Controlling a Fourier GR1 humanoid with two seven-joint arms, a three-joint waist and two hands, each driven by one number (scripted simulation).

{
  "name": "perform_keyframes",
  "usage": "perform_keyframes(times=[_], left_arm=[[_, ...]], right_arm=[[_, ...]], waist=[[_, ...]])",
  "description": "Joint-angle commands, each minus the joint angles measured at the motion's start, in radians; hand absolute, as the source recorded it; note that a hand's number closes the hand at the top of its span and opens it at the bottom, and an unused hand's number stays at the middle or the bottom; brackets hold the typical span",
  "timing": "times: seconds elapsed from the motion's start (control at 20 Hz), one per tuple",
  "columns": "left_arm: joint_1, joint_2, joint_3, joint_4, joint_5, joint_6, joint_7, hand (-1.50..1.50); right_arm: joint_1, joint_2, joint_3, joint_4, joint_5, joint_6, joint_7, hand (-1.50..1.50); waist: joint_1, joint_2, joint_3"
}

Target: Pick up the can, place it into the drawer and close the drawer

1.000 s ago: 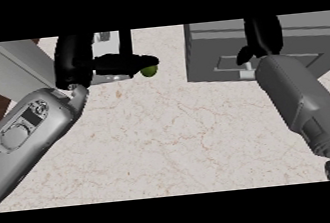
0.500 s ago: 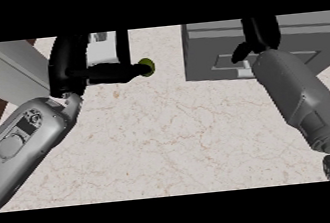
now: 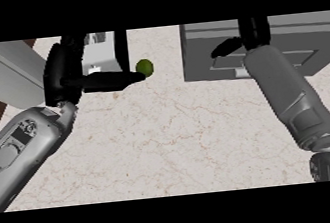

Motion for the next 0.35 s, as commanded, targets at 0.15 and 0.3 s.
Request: perform_keyframes(times=[0.15,0.3], left_arm=[[0.017,-0.005,0.033,0.021,-0.015,0.006,-0.009,-1.50],[0.057,0.002,0.042,-0.023,-0.022,0.009,0.005,-1.50]], right_arm=[[-0.091,0.055,-0.166,-0.041,-0.224,0.126,-0.057,-1.50],[-0.109,0.078,-0.160,-0.029,-0.224,0.104,-0.032,-1.50]], waist=[[-0.019,-0.011,-0.005],[-0.018,-0.017,-0.006]])
